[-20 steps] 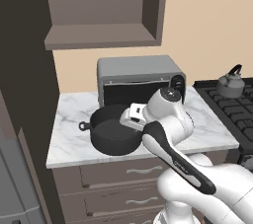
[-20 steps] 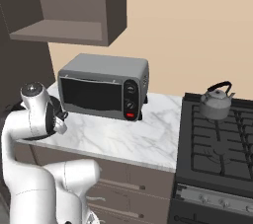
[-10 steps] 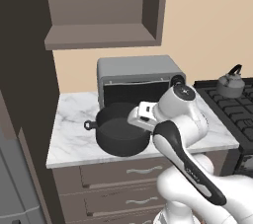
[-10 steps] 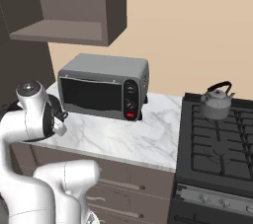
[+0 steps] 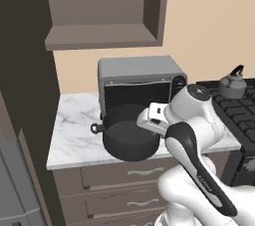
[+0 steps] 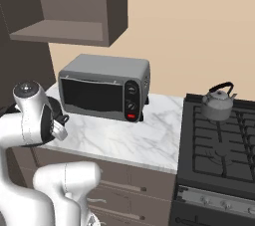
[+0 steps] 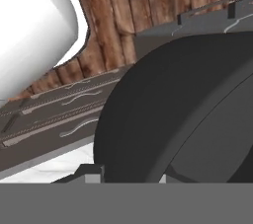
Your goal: Pick the kettle from the cabinet and place it on a stove burner. Then pick the pot from the counter and place it on another stove burner. Finally, turn both burners on.
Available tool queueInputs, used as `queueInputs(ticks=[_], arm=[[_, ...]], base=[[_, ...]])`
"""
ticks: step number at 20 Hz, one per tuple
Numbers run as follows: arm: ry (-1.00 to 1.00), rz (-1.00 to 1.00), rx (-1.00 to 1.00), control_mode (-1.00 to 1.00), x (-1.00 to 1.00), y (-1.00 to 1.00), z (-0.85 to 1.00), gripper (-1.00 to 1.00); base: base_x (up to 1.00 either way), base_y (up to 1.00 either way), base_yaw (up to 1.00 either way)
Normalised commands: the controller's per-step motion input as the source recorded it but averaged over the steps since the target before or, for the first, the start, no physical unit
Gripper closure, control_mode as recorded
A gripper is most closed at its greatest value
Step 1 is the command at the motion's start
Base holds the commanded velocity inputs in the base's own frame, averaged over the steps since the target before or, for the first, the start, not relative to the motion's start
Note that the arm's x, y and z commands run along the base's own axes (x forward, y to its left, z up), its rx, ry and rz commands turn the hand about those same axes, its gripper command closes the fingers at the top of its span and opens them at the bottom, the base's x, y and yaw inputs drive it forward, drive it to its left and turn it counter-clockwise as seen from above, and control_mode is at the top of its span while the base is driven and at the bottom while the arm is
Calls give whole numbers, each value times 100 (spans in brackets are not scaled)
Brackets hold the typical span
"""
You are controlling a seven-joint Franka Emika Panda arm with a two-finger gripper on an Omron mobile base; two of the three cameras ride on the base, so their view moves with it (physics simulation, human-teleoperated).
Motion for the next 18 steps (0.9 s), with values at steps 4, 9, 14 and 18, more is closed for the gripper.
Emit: queueInputs(ticks=[4, 9, 14, 18], arm=[[0, 0, 0, -100, -20, -5, 16, 100], [2, -1, 0, -100, 0, 1, 1, 100], [0, 0, 0, 100, 0, 0, 0, 100], [0, 0, 0, 100, 0, 0, 0, 100]], base=[[0, 0, 0], [0, 0, 0], [-3, 0, 0], [-28, -18, -3]])
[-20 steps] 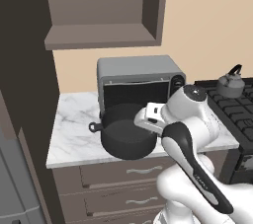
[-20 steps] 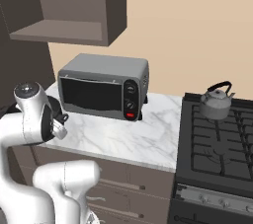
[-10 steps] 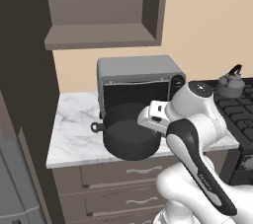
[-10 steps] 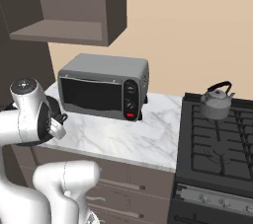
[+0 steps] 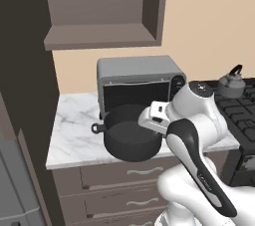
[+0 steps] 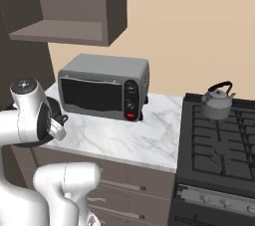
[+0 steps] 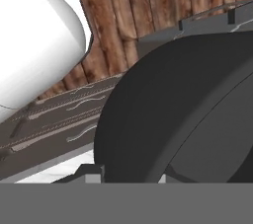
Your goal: Pick the kettle from the cabinet and place it on a stove burner. Then pick the pot from the counter and place it on another stove burner. Finally, turn both burners on.
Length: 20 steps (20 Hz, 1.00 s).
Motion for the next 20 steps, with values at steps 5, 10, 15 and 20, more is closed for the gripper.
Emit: queueInputs(ticks=[5, 10, 15, 20], arm=[[0, 0, 0, 100, 0, 0, 0, 100], [0, 0, 0, 100, 0, 0, 0, 100], [0, 0, 0, 100, 0, 0, 0, 100], [0, 0, 0, 100, 0, 0, 0, 100]], base=[[-38, -25, -6], [-45, -23, -9], [-31, -31, -8], [-6, -44, -2]])
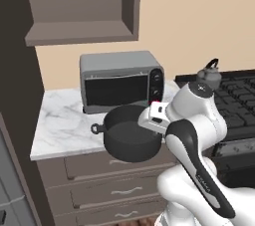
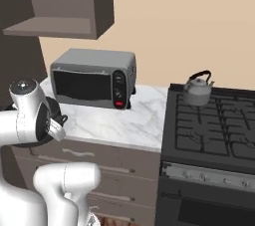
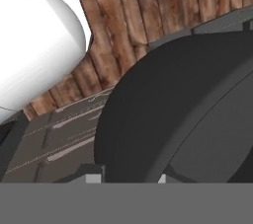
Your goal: Pick the kettle from the cabinet and place it on a stove burner. Then pick the pot from the counter and place it on another stove burner. Finally, turn both burners on.
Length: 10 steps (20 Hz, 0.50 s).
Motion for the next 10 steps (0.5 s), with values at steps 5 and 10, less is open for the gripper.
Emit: queueInputs(ticks=[5, 10], arm=[[0, 0, 0, 100, 0, 0, 0, 100], [0, 0, 0, 100, 0, 0, 0, 100]], base=[[-3, -53, 0], [-5, -58, 0]])
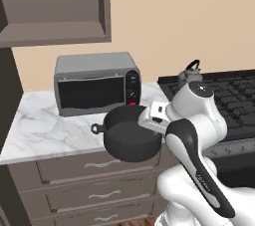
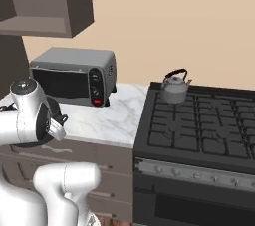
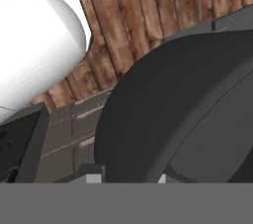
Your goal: Pick the kettle from the cabinet and place it on a stove burner. Then pick the pot from the counter and place it on another stove burner. Finally, turn both burners on.
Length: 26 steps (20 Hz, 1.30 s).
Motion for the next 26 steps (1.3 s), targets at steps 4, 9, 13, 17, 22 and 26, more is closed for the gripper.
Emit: queueInputs(ticks=[4, 9, 13, 17, 22, 26], arm=[[0, 0, 0, 100, 0, 0, 0, 100], [0, 0, 0, 100, 0, 0, 0, 100], [0, 0, 0, 100, 0, 0, 0, 100], [0, 0, 0, 100, 0, 0, 0, 100], [0, 0, 0, 100, 0, 0, 0, 100], [0, 0, 0, 100, 0, 0, 0, 100]], base=[[-2, -56, 0], [-2, -55, 0], [0, -52, 0], [0, -50, 0], [0, -49, 0], [0, -48, 0]])
